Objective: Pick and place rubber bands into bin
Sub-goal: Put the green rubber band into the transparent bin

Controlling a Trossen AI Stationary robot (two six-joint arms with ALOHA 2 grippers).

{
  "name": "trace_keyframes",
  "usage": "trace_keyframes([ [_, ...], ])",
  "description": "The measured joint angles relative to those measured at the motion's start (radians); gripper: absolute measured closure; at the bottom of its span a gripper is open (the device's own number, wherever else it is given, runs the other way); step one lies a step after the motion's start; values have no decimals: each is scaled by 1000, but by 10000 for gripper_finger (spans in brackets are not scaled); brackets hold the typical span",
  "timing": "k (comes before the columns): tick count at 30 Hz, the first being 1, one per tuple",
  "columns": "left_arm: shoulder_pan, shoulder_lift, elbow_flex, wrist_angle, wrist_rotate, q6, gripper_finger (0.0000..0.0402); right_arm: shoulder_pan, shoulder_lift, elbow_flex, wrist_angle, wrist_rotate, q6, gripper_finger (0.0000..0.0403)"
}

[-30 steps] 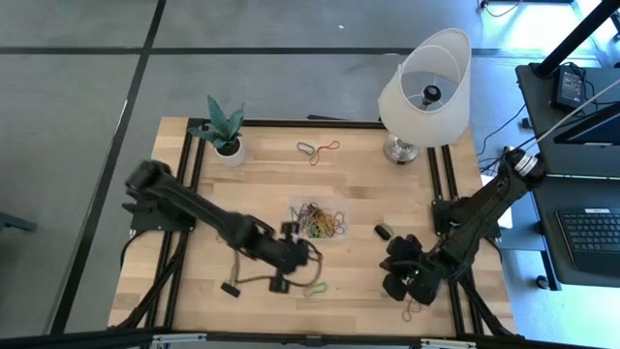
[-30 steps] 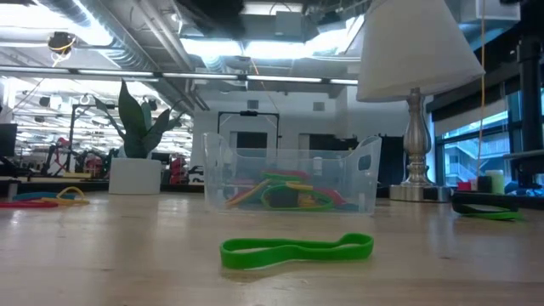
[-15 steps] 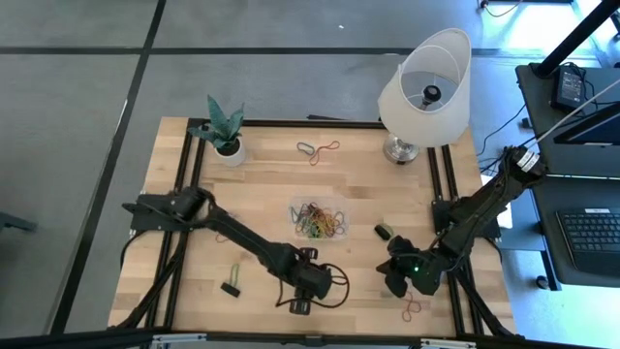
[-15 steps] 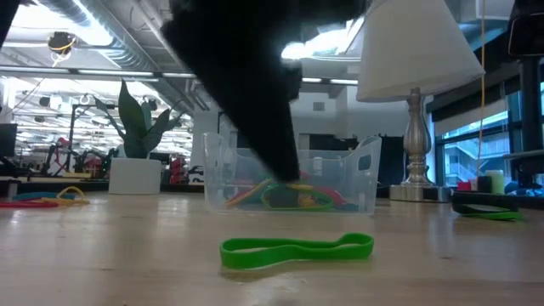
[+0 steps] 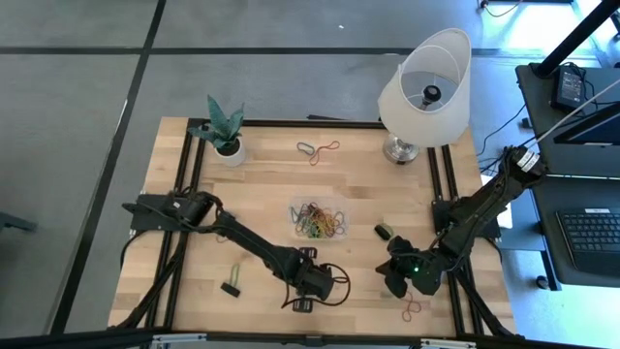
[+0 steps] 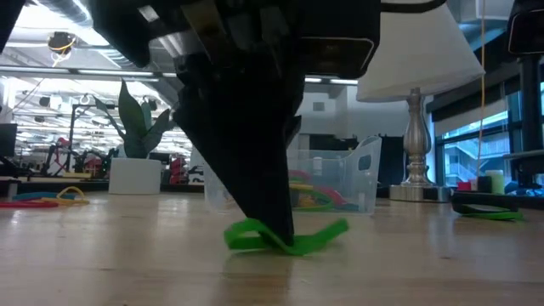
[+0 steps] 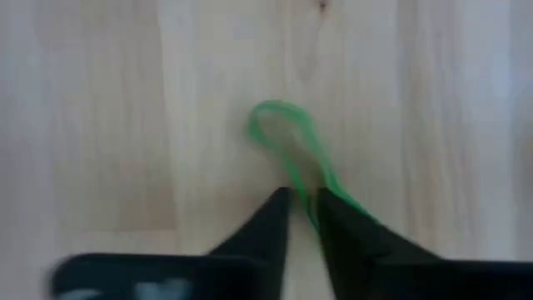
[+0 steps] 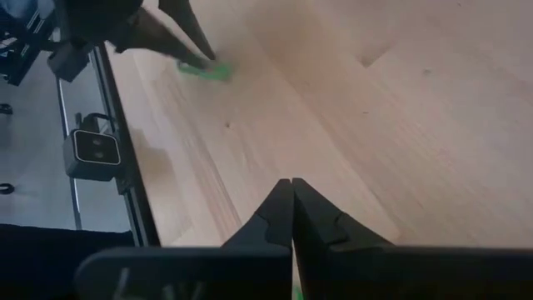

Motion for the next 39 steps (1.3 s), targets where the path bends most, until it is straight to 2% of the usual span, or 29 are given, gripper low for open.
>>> trace_keyframes([
  [2,-5,0,0,-1,-13,0,385,0,0,0,1,0,0,403],
  [4,-10,3,18,-23,-4,6,395,0,0,0,1,0,0,403],
  [8,-13,-17,90,-161,17,62,399,0,0,0,1,0,0,403],
  [12,21,-89,164,-269,-52,149,399,0,0,0,4,0,0,403],
  [21,170,-253,177,-369,-133,295,399,0,0,-1,19,2,0,403],
  [30,341,-206,113,-357,-100,444,399,-1,0,-1,25,106,7,403],
  [39,414,-126,38,-222,-18,501,399,-19,1,-1,35,120,55,402],
])
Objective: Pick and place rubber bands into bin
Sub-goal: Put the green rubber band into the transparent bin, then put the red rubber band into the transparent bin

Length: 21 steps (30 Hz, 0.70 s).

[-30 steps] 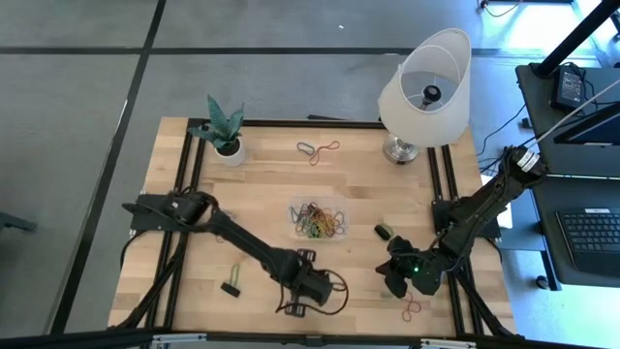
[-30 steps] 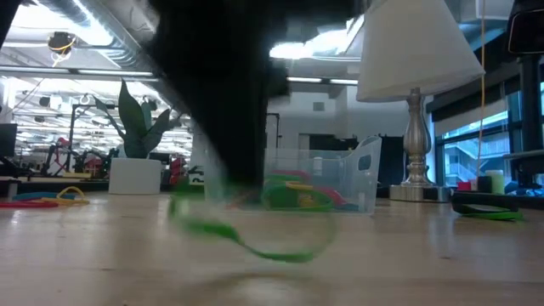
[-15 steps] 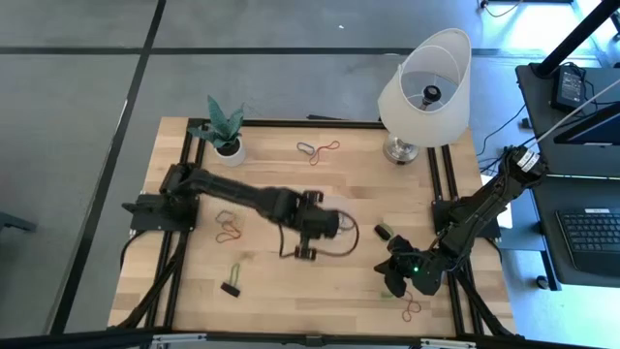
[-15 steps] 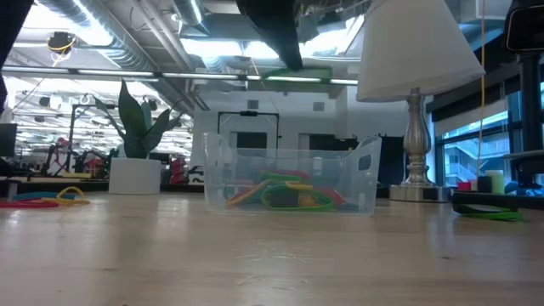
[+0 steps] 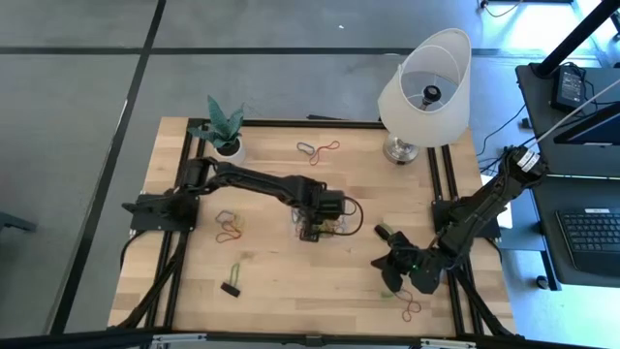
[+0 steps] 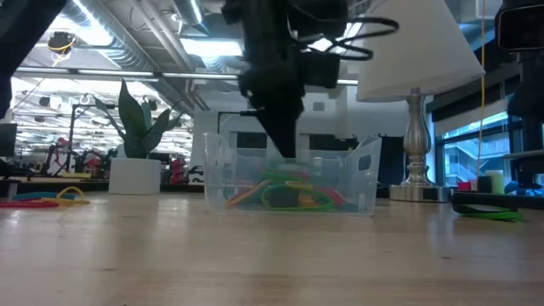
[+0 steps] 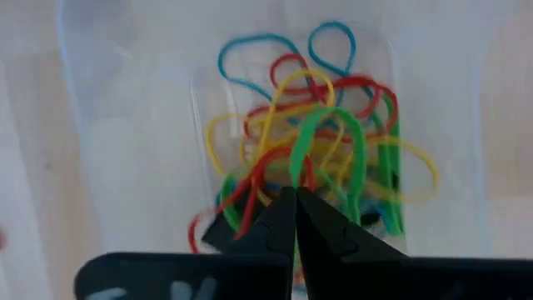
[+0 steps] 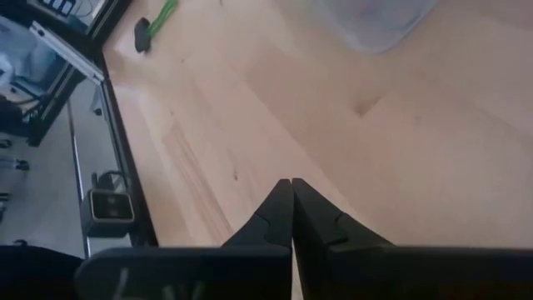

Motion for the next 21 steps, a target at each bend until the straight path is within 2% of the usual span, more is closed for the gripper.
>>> trace_keyframes([
  [6,4,56,0,23,48,-1,383,-39,0,0,2,1,-1,402],
  [13,10,71,4,30,50,5,320,-57,0,0,-2,1,-3,402],
  [17,19,70,57,-26,46,0,286,-57,0,0,-25,1,-5,402],
  [21,28,50,124,-107,46,-6,269,-57,0,0,-63,0,-8,402],
])
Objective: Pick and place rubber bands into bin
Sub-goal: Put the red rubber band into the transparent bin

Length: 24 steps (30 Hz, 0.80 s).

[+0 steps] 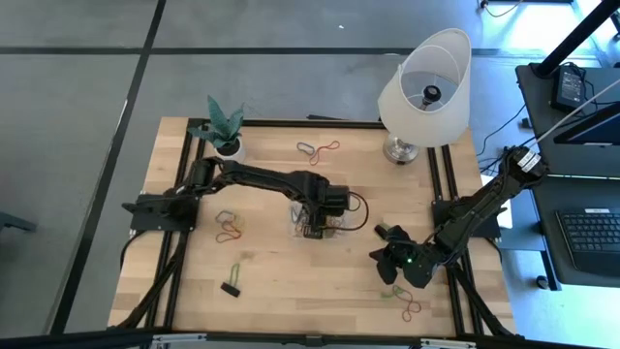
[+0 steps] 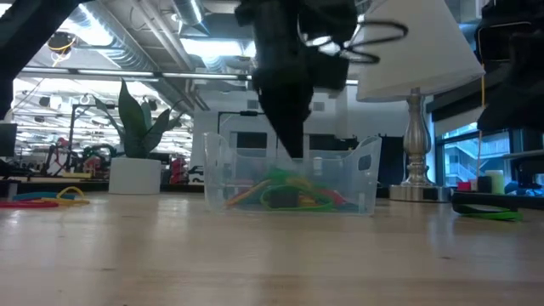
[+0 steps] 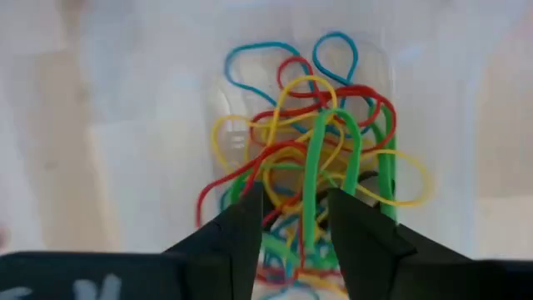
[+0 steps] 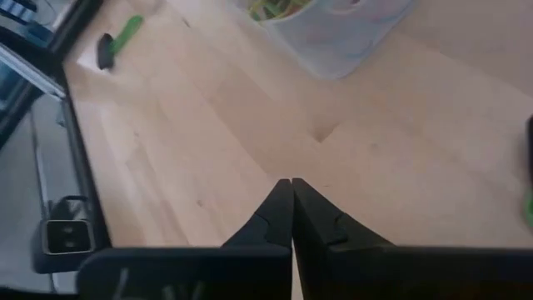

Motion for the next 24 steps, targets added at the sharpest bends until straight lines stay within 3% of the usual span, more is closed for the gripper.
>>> trace_keyframes([
  [7,0,-88,35,-69,-17,-197,273,0,0,0,-34,0,-2,402],
  [12,-33,-165,36,-75,-39,-351,317,-3,0,0,-37,0,-43,398],
  [17,-125,-204,36,-85,-84,-434,391,-18,0,0,-38,-1,-184,385],
  [24,-284,-207,-20,-86,-124,-494,400,-38,0,0,27,-3,-319,382],
])
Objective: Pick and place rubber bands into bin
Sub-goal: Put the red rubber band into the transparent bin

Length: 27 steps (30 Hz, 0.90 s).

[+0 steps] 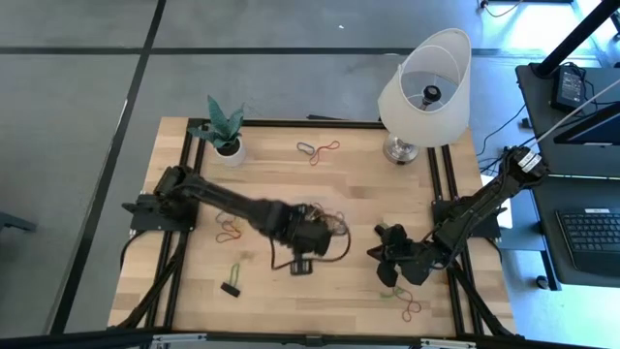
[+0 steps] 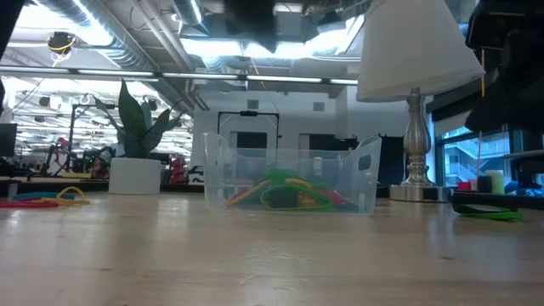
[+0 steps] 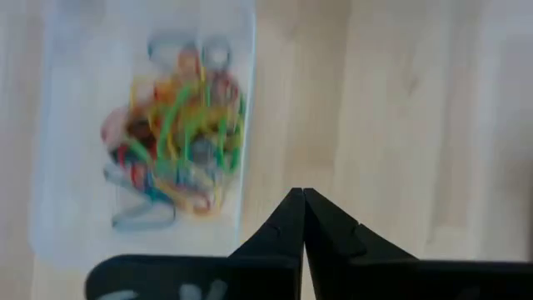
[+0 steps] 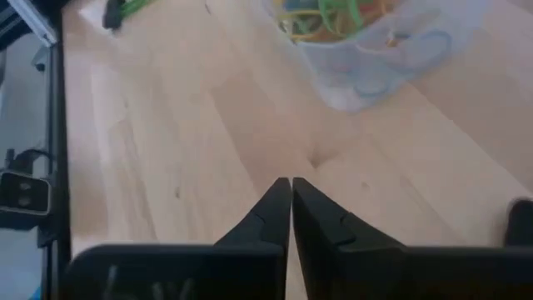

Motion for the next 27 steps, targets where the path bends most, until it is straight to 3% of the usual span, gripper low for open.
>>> trace_keyframes([
  [3,-36,-11,-84,20,-27,-45,400,-5,0,1,21,0,-26,382],
  [7,-71,-70,-258,194,9,-84,400,-6,0,36,-19,-6,-26,389],
  [13,-105,-273,-592,496,-12,-182,400,-20,1,149,-173,-18,-45,396],
  [19,-165,-519,-838,576,-58,-285,400,-80,1,234,-275,-17,-44,400],
  [27,-274,-780,-1023,576,-187,-318,400,-137,1,266,-286,-19,-27,401],
])
